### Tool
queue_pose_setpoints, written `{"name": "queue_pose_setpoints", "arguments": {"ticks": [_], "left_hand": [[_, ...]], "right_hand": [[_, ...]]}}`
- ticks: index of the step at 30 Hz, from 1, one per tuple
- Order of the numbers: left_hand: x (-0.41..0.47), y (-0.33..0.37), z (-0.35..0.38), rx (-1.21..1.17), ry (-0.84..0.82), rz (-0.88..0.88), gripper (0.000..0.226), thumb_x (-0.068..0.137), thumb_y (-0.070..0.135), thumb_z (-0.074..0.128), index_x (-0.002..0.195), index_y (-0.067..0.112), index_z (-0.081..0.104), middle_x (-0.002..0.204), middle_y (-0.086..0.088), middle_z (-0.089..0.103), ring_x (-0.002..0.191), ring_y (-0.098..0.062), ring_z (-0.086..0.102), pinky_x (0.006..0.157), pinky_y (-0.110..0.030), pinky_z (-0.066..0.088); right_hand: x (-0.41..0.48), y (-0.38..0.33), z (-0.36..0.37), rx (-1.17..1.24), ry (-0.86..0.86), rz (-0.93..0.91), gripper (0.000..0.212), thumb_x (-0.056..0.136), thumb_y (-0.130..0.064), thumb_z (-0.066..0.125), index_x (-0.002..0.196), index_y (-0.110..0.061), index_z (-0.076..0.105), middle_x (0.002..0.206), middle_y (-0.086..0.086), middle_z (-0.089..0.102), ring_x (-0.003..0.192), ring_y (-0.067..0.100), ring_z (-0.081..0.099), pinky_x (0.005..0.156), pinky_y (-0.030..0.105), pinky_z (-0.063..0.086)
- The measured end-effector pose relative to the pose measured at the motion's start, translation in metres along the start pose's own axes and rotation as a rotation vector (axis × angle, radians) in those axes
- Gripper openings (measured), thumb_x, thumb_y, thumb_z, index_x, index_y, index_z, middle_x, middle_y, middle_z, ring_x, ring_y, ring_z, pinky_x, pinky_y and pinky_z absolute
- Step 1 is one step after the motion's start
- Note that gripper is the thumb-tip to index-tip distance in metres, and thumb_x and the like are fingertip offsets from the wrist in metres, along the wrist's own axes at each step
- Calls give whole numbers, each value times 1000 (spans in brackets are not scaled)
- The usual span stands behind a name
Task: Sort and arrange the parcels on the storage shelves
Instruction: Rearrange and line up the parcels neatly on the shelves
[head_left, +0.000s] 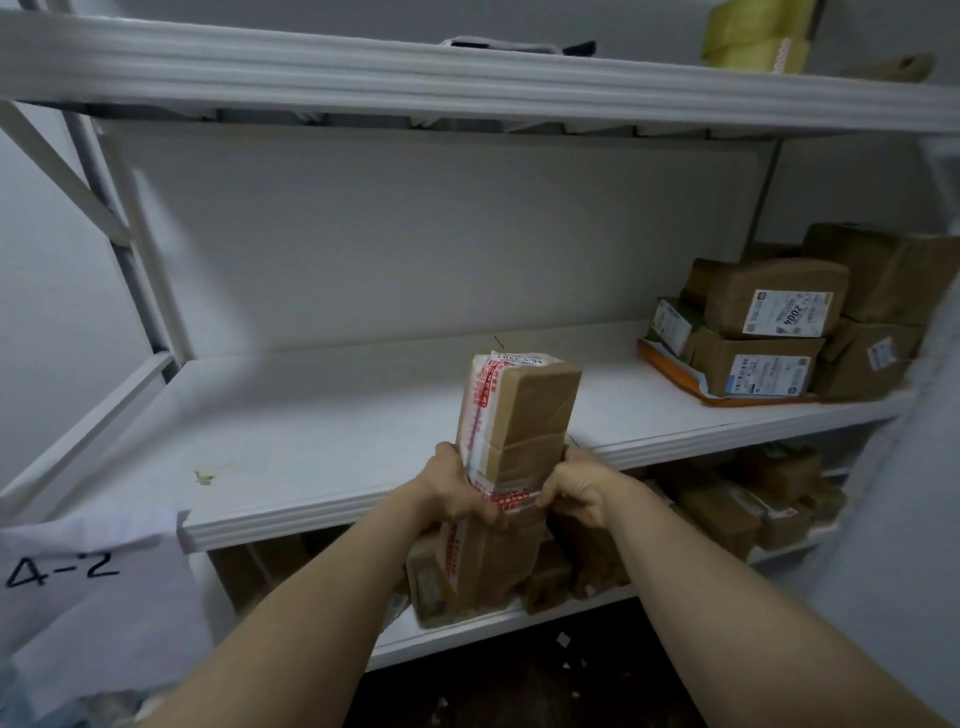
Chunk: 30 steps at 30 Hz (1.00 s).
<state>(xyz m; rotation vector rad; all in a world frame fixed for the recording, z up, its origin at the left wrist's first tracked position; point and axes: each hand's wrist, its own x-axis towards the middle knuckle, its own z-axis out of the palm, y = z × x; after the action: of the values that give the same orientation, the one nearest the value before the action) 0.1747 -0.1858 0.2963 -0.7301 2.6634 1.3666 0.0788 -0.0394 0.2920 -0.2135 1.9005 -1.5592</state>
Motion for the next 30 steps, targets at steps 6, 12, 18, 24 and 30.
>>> {"name": "queue_pose_setpoints", "arguments": {"ticks": [6,12,18,24,30], "left_hand": [[-13,-4,19,200,-63,19,88,63,21,86,126,15,24,113,-2,47,115,-25,51,92,-36,51],[-29,-17,27,379,-132,77,93,60,25,87,129,17,26,119,-3,49,115,-25,52,95,-37,49],[-59,-56,45,811,-59,206,78,71,27,79,131,15,30,128,-7,48,116,-28,52,90,-45,47],[-83,-84,57,821,25,179,67,86,15,64,140,18,24,143,-10,33,134,-30,32,92,-49,43],[-84,-99,65,-157,214,-436,57,95,21,47,145,4,26,130,-19,48,115,-35,50,96,-44,46]], "right_hand": [[-40,3,-8,493,206,-82,17,66,5,40,75,-7,46,78,12,55,81,26,55,68,34,49],[-82,12,-19,461,251,69,44,85,-50,49,107,-13,61,105,11,65,95,30,58,73,43,50],[-110,53,-3,80,175,365,61,73,-71,63,105,-19,68,103,13,69,96,30,65,76,51,57],[-108,100,24,176,218,506,43,82,-52,64,104,-16,68,107,9,67,103,26,62,66,51,59],[-95,121,48,342,123,534,42,87,-47,58,100,-10,72,102,13,70,94,27,64,76,44,56]]}}
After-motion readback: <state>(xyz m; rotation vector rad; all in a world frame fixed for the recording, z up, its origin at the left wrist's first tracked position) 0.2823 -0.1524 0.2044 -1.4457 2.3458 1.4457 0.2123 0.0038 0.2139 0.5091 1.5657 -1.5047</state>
